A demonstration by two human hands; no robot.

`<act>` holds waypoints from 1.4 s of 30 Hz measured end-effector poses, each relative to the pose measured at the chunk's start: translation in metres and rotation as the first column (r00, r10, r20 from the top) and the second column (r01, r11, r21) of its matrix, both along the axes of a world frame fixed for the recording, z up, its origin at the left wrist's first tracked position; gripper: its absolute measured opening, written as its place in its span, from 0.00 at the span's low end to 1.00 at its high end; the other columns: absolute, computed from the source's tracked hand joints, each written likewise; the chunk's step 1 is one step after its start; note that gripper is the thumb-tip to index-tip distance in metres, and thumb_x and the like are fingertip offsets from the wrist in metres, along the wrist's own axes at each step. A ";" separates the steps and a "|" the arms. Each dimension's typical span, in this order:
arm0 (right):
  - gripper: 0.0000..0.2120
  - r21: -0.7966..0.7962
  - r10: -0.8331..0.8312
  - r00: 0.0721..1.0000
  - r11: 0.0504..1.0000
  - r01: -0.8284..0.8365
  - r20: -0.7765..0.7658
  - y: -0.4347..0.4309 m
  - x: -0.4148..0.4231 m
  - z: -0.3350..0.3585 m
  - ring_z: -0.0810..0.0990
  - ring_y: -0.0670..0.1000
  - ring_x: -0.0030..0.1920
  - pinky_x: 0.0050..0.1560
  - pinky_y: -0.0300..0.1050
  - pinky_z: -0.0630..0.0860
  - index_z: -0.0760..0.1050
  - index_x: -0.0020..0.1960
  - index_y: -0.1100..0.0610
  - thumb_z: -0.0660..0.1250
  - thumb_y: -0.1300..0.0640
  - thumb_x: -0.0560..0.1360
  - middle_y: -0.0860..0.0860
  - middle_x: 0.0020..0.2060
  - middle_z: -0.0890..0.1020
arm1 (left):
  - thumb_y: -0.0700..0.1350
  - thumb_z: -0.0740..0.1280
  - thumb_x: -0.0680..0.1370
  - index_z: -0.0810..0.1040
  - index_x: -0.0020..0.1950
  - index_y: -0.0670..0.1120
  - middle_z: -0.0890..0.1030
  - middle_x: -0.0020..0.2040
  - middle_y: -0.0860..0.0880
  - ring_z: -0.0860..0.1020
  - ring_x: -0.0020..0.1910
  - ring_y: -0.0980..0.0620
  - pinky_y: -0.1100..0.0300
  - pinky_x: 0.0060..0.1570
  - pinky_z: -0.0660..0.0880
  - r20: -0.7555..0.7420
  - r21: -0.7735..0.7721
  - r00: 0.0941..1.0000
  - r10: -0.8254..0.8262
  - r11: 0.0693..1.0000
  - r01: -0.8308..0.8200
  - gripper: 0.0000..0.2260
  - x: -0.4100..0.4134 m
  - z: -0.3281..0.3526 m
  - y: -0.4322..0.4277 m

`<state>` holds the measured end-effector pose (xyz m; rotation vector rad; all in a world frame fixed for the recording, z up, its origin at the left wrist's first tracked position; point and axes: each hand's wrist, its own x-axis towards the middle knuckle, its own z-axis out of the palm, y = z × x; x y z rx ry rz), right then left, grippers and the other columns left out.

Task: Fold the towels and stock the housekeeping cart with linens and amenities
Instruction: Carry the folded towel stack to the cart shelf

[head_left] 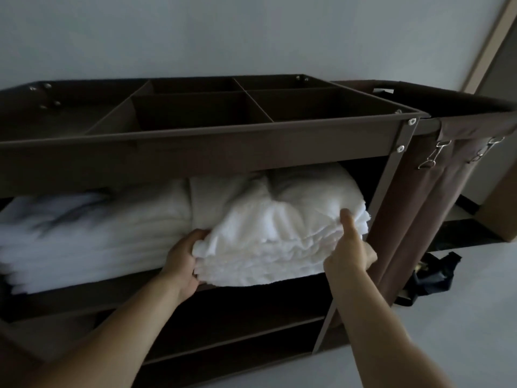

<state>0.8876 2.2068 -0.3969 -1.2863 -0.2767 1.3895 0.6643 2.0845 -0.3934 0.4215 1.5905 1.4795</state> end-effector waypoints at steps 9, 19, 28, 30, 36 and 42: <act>0.58 0.367 -0.665 0.062 0.330 -0.870 0.744 -0.054 -0.016 -0.058 0.50 0.64 0.79 0.76 0.64 0.54 0.51 0.79 0.56 0.79 0.38 0.61 0.62 0.78 0.53 | 0.48 0.60 0.81 0.79 0.56 0.42 0.83 0.51 0.41 0.82 0.44 0.44 0.47 0.44 0.82 -0.584 -0.069 0.811 -0.032 0.998 -0.011 0.12 -0.030 -0.015 -0.024; 0.63 0.116 -0.875 -0.146 0.223 -0.968 0.462 -0.012 -0.054 -0.082 0.52 0.70 0.77 0.74 0.72 0.49 0.48 0.81 0.48 0.83 0.42 0.57 0.66 0.78 0.48 | 0.69 0.76 0.53 0.42 0.81 0.47 0.38 0.79 0.38 0.40 0.78 0.35 0.28 0.70 0.46 -0.791 -0.288 -0.540 -0.288 0.954 -0.087 0.68 -0.098 -0.042 -0.013; 0.49 0.239 -0.839 0.023 0.128 -0.963 0.543 0.003 -0.047 -0.070 0.56 0.66 0.78 0.69 0.63 0.59 0.51 0.78 0.53 0.75 0.44 0.66 0.67 0.77 0.55 | 0.56 0.61 0.76 0.31 0.74 0.36 0.33 0.76 0.37 0.26 0.71 0.31 0.24 0.63 0.32 -0.592 -0.253 -0.671 -0.446 0.893 -0.371 0.46 -0.076 -0.046 0.031; 0.51 0.239 -0.829 0.050 0.102 -0.966 0.556 0.004 -0.046 -0.068 0.57 0.65 0.78 0.69 0.63 0.60 0.47 0.80 0.54 0.74 0.47 0.67 0.66 0.77 0.55 | 0.55 0.61 0.77 0.39 0.79 0.38 0.43 0.78 0.38 0.36 0.75 0.34 0.24 0.63 0.30 -0.594 -0.293 -0.670 -0.446 0.895 -0.336 0.42 -0.076 -0.047 0.033; 0.56 0.239 -0.855 0.009 0.135 -0.962 0.518 0.010 -0.042 -0.075 0.57 0.65 0.77 0.70 0.62 0.60 0.49 0.80 0.53 0.78 0.43 0.64 0.66 0.77 0.56 | 0.41 0.70 0.63 0.79 0.57 0.36 0.79 0.51 0.37 0.77 0.53 0.37 0.28 0.58 0.69 -0.602 -0.232 -0.781 -0.164 0.972 -0.025 0.23 -0.085 -0.028 0.019; 0.48 0.334 -0.920 -0.027 0.169 -0.927 0.391 0.026 -0.056 -0.070 0.63 0.64 0.75 0.67 0.59 0.62 0.51 0.81 0.50 0.73 0.61 0.69 0.63 0.76 0.61 | 0.42 0.77 0.60 0.72 0.64 0.35 0.78 0.48 0.40 0.77 0.48 0.39 0.36 0.57 0.71 -0.655 -0.092 -0.756 0.013 0.991 0.097 0.35 -0.098 -0.013 0.006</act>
